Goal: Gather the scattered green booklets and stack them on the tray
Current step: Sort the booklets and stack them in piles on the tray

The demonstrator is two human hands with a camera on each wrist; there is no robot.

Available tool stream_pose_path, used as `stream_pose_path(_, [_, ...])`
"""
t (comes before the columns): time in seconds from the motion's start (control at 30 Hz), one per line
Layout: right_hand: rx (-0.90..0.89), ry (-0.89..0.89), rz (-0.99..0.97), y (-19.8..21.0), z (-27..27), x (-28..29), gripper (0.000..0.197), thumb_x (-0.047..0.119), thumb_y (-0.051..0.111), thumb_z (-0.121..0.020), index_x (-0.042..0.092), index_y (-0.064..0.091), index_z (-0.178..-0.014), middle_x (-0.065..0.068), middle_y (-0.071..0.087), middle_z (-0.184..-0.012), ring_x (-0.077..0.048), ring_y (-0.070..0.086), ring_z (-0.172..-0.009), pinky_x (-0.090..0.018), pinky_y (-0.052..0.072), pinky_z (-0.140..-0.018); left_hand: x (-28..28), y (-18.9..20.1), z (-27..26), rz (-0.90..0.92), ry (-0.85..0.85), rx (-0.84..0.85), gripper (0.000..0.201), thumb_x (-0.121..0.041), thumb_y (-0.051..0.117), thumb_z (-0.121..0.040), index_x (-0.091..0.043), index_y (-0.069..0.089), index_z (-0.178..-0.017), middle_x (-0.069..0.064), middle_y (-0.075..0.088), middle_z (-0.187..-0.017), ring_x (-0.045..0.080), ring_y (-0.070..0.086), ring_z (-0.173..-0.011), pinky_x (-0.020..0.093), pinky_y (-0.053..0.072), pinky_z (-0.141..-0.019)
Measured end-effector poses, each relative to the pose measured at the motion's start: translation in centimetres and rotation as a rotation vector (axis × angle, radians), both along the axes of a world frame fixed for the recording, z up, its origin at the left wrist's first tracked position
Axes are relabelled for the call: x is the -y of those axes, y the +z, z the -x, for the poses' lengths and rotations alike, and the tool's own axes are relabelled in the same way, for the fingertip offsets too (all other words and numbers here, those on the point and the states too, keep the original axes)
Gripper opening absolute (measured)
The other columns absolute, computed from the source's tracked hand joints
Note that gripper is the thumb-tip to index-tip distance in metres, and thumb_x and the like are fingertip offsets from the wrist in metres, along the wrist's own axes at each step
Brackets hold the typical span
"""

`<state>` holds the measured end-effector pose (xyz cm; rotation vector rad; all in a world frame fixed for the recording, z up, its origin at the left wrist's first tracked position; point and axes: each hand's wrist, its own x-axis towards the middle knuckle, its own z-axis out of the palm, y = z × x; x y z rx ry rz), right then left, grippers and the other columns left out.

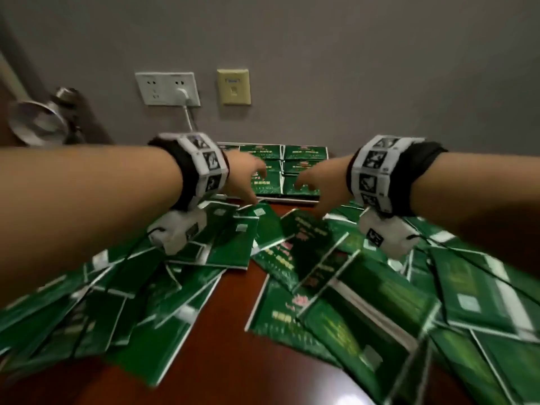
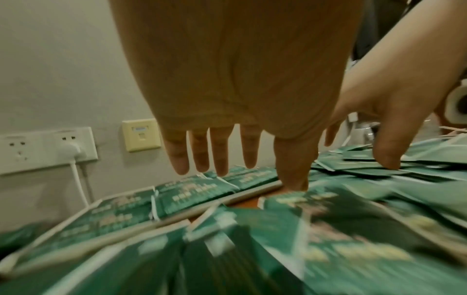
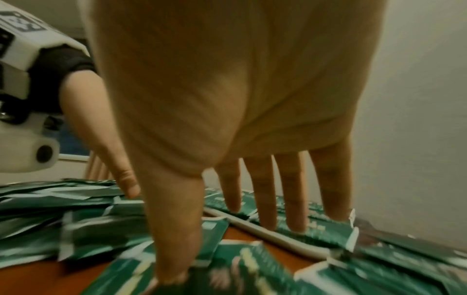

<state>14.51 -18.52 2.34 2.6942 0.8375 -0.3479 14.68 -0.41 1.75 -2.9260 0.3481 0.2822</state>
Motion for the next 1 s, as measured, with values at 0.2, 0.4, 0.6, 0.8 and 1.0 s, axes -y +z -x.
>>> stream_pose_path(0.2, [-0.161,-0.122,0.161,-3.9,11.0,3.6,0.082,0.076,0.065,-0.067,0.015,0.061,-0.121,-0.003,0.069,-0.11,-0.022,0.065,-0.096,-0.029,0.052,-0.079,3.8,-4.8,12.6,0.088,-0.026,-0.116,0.075,-0.047,0.072,-0.081,-0.022,0.039,-0.143,0.009,0.046,-0.137,0.027,0.043,-0.126,0.036,0.042,-0.102])
stream_pose_path(0.4, [-0.079,-0.185,0.164,-7.3,18.0,5.1,0.124,0.088,0.056,-0.06,0.009,0.022,-0.149,-0.011,0.058,-0.128,-0.027,0.06,-0.109,-0.032,0.043,-0.075,7.0,-8.4,18.1,0.159,-0.023,-0.176,0.092,-0.056,0.072,-0.077,-0.022,0.028,-0.151,0.008,0.031,-0.151,0.028,0.032,-0.138,0.038,0.033,-0.111])
stream_pose_path(0.6, [-0.09,-0.224,0.004,-7.9,19.4,5.3,0.1,0.068,0.061,-0.073,0.022,0.018,-0.15,-0.013,0.041,-0.141,-0.03,0.055,-0.116,-0.036,0.049,-0.087,6.9,-8.8,19.4,0.231,0.019,-0.144,0.083,-0.05,0.067,-0.084,-0.023,0.028,-0.152,0.007,0.028,-0.155,0.028,0.029,-0.14,0.035,0.028,-0.113])
stream_pose_path(0.8, [-0.033,-0.136,0.046,-8.0,19.9,5.7,0.086,0.038,0.058,-0.078,0.024,0.016,-0.152,-0.012,0.043,-0.141,-0.028,0.059,-0.106,-0.03,0.052,-0.07,6.9,-9.0,19.5,0.27,0.048,-0.153,0.081,-0.053,0.067,-0.083,-0.022,0.032,-0.149,0.006,0.038,-0.147,0.025,0.039,-0.133,0.035,0.035,-0.11])
stream_pose_path(1.0, [-0.097,-0.195,-0.102,-6.2,19.2,6.1,0.035,0.03,0.049,-0.093,0.023,0.057,-0.126,-0.006,0.062,-0.119,-0.023,0.059,-0.102,-0.026,0.046,-0.083,6.9,-8.9,19.9,0.262,0.056,-0.133,0.081,-0.052,0.067,-0.084,-0.022,0.031,-0.149,0.004,0.037,-0.149,0.023,0.039,-0.134,0.034,0.037,-0.109])
